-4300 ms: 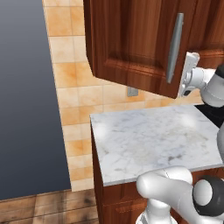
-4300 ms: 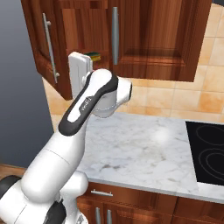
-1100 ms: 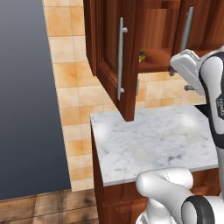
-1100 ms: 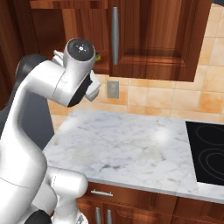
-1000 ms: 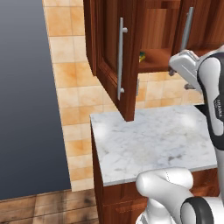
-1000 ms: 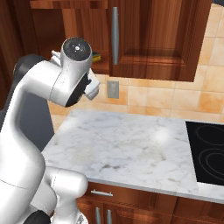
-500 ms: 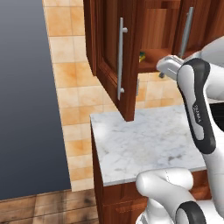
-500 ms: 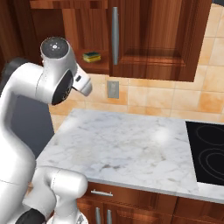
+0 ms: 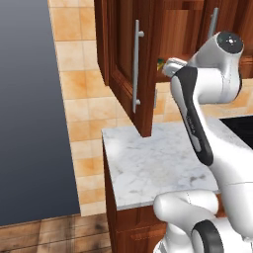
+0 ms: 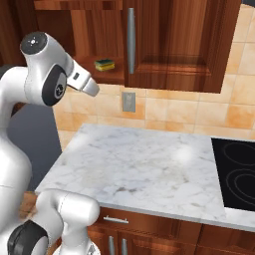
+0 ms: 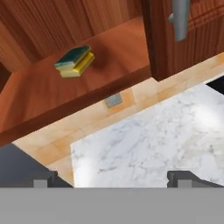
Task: Open the cabinet. Pick the sponge and place it next to the sink. Then close the cabinet.
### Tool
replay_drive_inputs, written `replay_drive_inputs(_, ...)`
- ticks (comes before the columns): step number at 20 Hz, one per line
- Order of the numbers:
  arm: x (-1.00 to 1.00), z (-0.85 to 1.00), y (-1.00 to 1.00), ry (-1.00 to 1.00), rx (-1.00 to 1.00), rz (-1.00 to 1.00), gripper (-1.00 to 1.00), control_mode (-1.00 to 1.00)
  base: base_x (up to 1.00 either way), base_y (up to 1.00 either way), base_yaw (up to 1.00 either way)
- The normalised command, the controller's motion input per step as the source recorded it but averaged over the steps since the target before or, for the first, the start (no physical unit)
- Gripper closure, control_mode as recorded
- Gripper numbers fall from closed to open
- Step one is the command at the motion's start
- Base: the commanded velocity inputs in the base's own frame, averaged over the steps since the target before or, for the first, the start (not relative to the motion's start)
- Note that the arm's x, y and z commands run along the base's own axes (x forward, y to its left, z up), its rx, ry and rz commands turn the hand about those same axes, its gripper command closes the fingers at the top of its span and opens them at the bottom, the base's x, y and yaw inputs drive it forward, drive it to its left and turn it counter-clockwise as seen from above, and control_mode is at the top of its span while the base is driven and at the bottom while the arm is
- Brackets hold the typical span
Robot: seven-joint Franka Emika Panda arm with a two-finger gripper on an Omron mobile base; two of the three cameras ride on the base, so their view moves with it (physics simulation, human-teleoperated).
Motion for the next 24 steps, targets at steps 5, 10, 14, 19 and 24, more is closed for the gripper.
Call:
replay_drive_inputs(5,0.61,0.47,0.01,0.00,-0.10,-0.08,-1.00,-1.00,0.00,0.00,0.00)
replay_drive_inputs(10,0.78,0.09,0.13,0.00,-0.02,-0.01,-1.00,-1.00,0.00,0.00,0.00)
replay_drive_inputs(14,0.86,0.00,0.04,0.00,0.00,0.00,-1.00,-1.00,0.00,0.00,0.00)
replay_drive_inputs(19,0.69,0.00,0.00,0.00,0.00,0.00,-1.00,-1.00,0.00,0.00,0.00)
replay_drive_inputs(24,0.62,-0.03,0.01,0.00,-0.03,0.00,-1.00,-1.00,0.00,0.00,0.00)
